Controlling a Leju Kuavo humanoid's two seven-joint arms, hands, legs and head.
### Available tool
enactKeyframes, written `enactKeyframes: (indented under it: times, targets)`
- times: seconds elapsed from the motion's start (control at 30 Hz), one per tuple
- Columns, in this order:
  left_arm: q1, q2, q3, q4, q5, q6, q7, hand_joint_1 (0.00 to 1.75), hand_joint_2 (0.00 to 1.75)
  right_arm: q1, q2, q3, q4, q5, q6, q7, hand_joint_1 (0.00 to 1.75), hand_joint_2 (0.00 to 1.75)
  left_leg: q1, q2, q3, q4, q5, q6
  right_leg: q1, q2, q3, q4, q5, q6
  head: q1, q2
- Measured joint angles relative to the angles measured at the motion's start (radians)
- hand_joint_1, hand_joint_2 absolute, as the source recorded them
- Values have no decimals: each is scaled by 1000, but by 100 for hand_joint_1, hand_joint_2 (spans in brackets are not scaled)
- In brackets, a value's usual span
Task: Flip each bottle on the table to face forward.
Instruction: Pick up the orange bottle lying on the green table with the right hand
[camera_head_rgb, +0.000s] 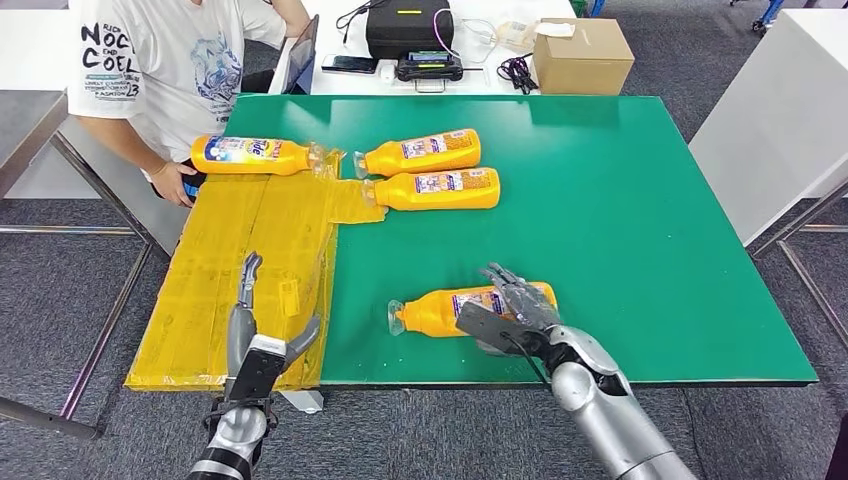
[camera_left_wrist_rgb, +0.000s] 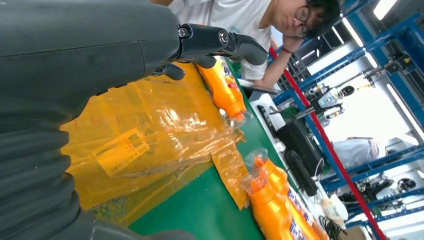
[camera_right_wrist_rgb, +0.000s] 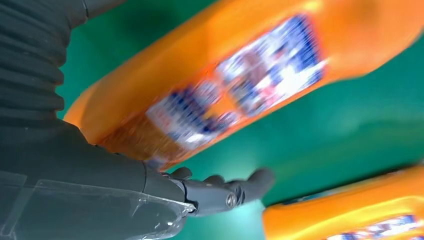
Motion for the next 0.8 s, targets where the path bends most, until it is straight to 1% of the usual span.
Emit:
enactKeyframes:
  times: [0.2,0.37,0.47,0.7,0.8]
  targets:
    - [-16,0,-25,27,26,0,0,0,175,-35,-114,15,14,-55,66,32,0,175,-1,-2,0,0,0,0,-1,0,1,0,1,1,0,0]
    - [-27,0,-43,38,53,1,0,0,175,-35,-181,23,13,-77,87,62,0,175,-1,-2,0,0,0,0,-1,0,1,0,1,1,0,0]
    - [-30,0,-51,43,61,2,0,0,175,-35,-205,29,8,-82,91,68,0,175,-1,-2,0,0,0,0,-1,0,1,0,1,1,0,0]
    - [-40,-1,-67,49,86,6,0,0,175,-38,-244,52,-6,-111,122,78,0,175,-1,-2,0,0,0,0,-1,0,1,0,1,1,0,0]
    - [-42,-1,-76,50,95,11,0,0,175,-41,-258,65,-11,-111,121,85,0,175,-1,-2,0,0,0,0,-1,0,1,0,1,1,0,0]
